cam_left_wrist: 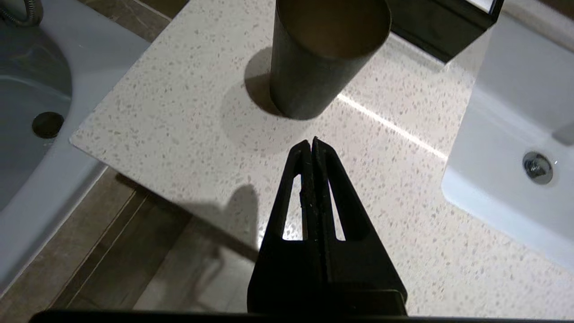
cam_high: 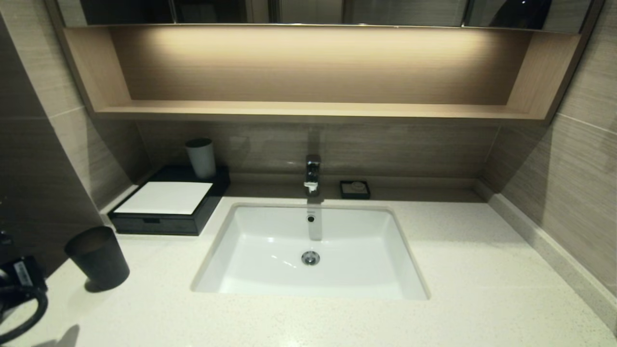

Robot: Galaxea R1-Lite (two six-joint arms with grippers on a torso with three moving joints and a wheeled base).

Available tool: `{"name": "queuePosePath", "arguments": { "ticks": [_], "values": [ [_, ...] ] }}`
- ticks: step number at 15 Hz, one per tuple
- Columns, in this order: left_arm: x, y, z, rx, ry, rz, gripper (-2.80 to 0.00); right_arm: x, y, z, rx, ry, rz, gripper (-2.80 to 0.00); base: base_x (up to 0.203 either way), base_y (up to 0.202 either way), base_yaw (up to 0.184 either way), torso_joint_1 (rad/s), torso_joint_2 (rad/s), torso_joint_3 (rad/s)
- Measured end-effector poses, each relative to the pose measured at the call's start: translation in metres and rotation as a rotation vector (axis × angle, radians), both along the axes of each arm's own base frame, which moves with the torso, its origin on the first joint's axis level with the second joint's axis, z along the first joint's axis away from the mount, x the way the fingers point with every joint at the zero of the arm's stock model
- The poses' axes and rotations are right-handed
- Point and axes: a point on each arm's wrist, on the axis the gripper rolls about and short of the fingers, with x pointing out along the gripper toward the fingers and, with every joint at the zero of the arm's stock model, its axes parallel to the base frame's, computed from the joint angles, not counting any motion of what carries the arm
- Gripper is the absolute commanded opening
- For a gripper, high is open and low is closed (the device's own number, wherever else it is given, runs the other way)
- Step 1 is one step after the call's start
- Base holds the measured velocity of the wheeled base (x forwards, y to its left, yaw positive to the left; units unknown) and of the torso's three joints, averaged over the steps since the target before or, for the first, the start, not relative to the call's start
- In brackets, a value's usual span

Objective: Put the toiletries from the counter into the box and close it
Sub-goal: Pick up the cup

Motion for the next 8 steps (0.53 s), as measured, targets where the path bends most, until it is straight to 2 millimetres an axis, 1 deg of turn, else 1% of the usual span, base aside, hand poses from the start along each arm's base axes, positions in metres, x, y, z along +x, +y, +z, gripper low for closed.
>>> {"name": "queuePosePath", "arguments": {
  "ticks": [3, 5, 8],
  "values": [
    [-0.019, -0.007, -0.013, 0.037, 0.001, -0.031, -2.80, 0.000, 0.000, 0.000, 0.000, 0.000, 0.000, -2.80, 0.000, 0.000, 0.000, 0.000, 0.00, 0.000],
    [-0.025, -0.009, -0.021, 0.039, -0.004, -0.033, -2.80, 0.000, 0.000, 0.000, 0.000, 0.001, 0.000, -2.80, 0.000, 0.000, 0.000, 0.000, 0.00, 0.000],
    [-0.027, -0.010, -0.032, 0.048, -0.023, -0.037, -2.80, 0.000, 0.000, 0.000, 0.000, 0.001, 0.000, -2.80, 0.000, 0.000, 0.000, 0.000, 0.00, 0.000]
  ]
}}
